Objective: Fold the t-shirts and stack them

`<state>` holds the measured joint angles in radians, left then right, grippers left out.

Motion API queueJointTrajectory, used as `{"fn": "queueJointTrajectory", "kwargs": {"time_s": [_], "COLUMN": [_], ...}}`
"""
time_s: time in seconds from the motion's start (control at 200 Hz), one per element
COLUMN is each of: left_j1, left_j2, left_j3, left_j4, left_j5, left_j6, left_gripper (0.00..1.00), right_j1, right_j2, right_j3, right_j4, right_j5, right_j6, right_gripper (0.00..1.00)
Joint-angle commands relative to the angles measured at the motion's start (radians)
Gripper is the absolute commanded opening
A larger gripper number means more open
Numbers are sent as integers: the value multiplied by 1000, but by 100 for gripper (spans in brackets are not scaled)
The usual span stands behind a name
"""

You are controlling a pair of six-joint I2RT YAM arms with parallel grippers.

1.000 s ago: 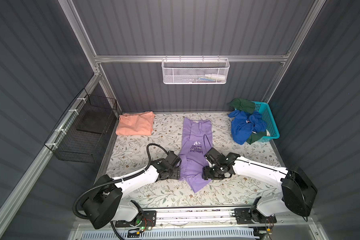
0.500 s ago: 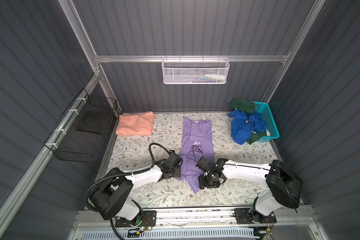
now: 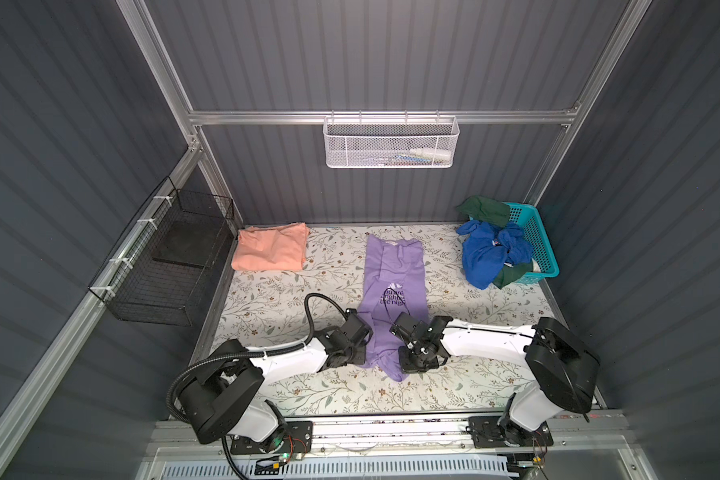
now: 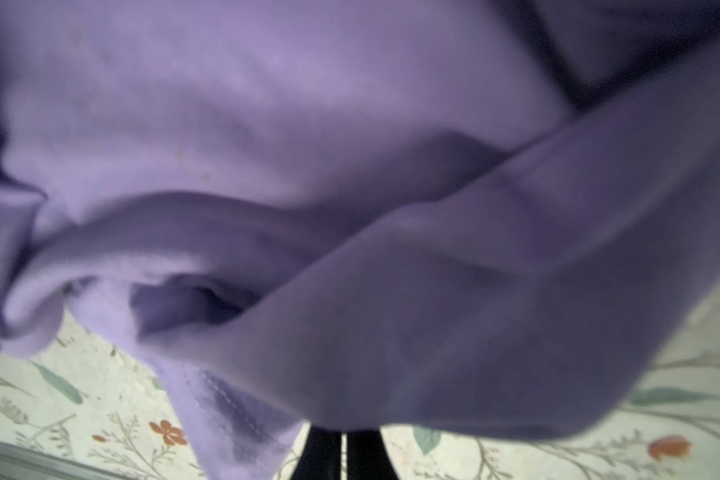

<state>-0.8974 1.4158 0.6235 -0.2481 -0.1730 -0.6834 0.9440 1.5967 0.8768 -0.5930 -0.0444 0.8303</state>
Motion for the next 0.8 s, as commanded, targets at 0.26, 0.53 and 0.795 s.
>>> {"fn": "queueJointTrajectory", "kwargs": {"time_s": [0.26, 0.53, 0.795], "left_j1": [-181, -339, -345], "left_j2": [-238, -192, -196], "left_j3": [-138, -43, -35], "left_j4": [-146, -254, -255], "left_j5": [-8, -99, -82], "left_j6": [-315, -399, -367], "left_gripper": [0, 48, 53], "right_j1": [-2, -4, 4], "right_j2": [-143, -293, -487], "right_j3": [-69, -160, -308], "right_j4": [-129, -222, -118], "right_j5": [-41, 33, -45], "right_j6": [-67, -49, 90], "right_gripper": [0, 17, 57]}}
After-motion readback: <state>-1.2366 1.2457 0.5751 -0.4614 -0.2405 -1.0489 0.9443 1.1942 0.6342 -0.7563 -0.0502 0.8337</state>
